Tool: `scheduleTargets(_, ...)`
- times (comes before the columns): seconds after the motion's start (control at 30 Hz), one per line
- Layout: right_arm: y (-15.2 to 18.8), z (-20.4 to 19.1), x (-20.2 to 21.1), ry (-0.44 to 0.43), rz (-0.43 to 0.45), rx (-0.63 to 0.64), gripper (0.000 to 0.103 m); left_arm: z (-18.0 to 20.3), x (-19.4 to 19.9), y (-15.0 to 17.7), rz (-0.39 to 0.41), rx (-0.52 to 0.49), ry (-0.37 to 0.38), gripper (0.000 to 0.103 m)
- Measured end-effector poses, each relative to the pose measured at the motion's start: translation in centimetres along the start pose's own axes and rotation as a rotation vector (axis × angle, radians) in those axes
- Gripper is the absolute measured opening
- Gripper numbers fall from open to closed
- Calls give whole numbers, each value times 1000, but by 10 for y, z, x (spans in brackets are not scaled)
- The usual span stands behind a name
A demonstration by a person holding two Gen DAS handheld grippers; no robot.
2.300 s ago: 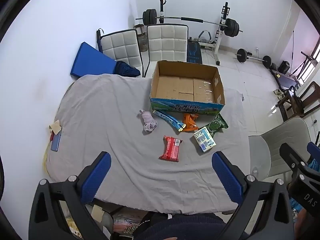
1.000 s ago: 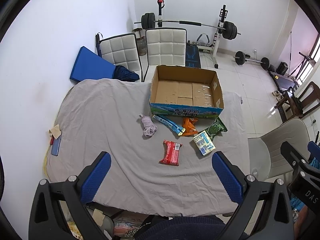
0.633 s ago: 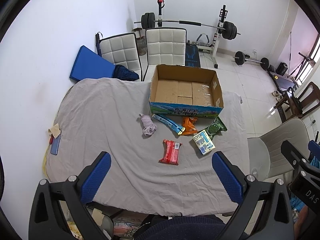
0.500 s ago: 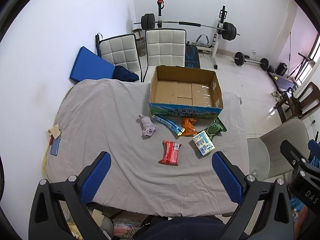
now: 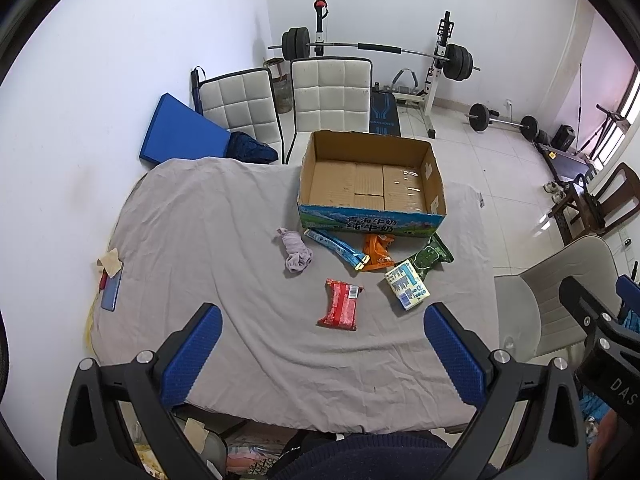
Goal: Organize soft objects
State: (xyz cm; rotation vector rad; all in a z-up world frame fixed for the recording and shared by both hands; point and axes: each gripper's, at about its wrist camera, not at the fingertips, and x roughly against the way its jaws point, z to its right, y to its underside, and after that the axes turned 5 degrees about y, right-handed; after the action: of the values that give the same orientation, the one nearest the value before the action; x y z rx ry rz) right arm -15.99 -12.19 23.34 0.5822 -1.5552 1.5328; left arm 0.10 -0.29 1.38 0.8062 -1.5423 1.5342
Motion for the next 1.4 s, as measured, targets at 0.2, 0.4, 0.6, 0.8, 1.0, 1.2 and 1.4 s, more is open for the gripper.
scheduleTargets(0.2, 3, 1, -1, 1, 6, 2, 103, -3, -3, 1, 4, 2, 1, 103)
scheduleTargets(0.4, 3, 1, 0, 5, 9, 3, 103, -3, -1, 1, 9, 2, -2, 103)
scheduleTargets(0.6, 0, 0, -1, -1, 6, 1, 103, -4, -1, -1, 15, 1, -6, 103)
scheduleTargets(0.8, -1, 0, -3, -5, 0, -5, 103, -8, -6, -3, 14, 11, -11, 103)
scheduleTargets(1.0, -8, -2, -28, -10, -38, -7, 103, -15, -30, -10, 5, 19, -36, 103)
scheduleTargets(1.2, -17, -15, -124, 14, -136, 44, 103, -43, -122, -29, -117, 61, -51, 103)
scheduleTargets(1.4, -2, -51, -268, -11, -315, 165, 103, -47, -244, -9, -330, 48, -4, 103)
